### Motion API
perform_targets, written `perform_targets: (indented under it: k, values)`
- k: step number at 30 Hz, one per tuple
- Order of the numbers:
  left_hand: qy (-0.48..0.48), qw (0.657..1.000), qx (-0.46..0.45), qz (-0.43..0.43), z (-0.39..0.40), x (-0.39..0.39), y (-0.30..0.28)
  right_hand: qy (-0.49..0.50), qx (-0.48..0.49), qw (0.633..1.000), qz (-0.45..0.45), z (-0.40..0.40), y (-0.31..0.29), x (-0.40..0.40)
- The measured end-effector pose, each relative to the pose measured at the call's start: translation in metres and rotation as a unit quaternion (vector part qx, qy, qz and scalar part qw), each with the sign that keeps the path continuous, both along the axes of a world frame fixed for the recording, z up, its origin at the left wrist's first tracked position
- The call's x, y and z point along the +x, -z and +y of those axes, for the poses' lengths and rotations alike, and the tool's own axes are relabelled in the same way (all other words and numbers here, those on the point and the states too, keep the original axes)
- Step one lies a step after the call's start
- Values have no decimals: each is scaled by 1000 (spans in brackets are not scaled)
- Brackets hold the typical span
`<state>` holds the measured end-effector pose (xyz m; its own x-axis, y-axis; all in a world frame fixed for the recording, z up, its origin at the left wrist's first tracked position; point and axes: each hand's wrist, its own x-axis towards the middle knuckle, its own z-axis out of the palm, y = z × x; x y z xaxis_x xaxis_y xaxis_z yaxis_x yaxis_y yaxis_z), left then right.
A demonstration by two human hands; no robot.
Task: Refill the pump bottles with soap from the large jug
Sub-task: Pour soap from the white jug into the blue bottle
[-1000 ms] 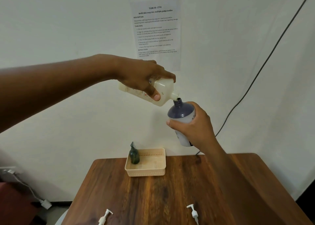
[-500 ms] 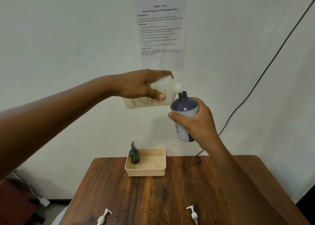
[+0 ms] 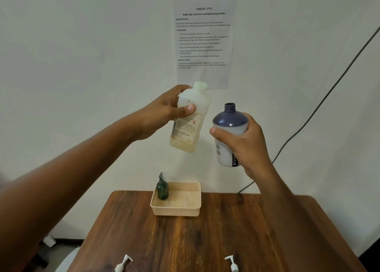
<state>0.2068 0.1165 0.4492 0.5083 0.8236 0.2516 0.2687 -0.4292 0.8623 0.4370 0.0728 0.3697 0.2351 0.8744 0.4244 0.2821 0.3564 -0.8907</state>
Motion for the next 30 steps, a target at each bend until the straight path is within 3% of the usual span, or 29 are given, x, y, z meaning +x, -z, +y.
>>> perform_targets:
  k: [6,15,21,25,30]
  values:
    - [-28,998,-42,-29,-2,-19,35,-16,-11,1000,-7,5,22,-18]
    - [-94,988,-120,5,-20,-74,134,-61,-20,998,9,15,97,-60]
    - [-132,977,-157,51,-39,-114,221,-69,-38,997,-17,19,157,-95]
    - [-191,965,-120,133,-56,-135,263,-92,-74,993,-12,19,200,-118]
    - [-192,952,-174,161,-71,-152,306,-110,-107,988,-3,12,245,-148]
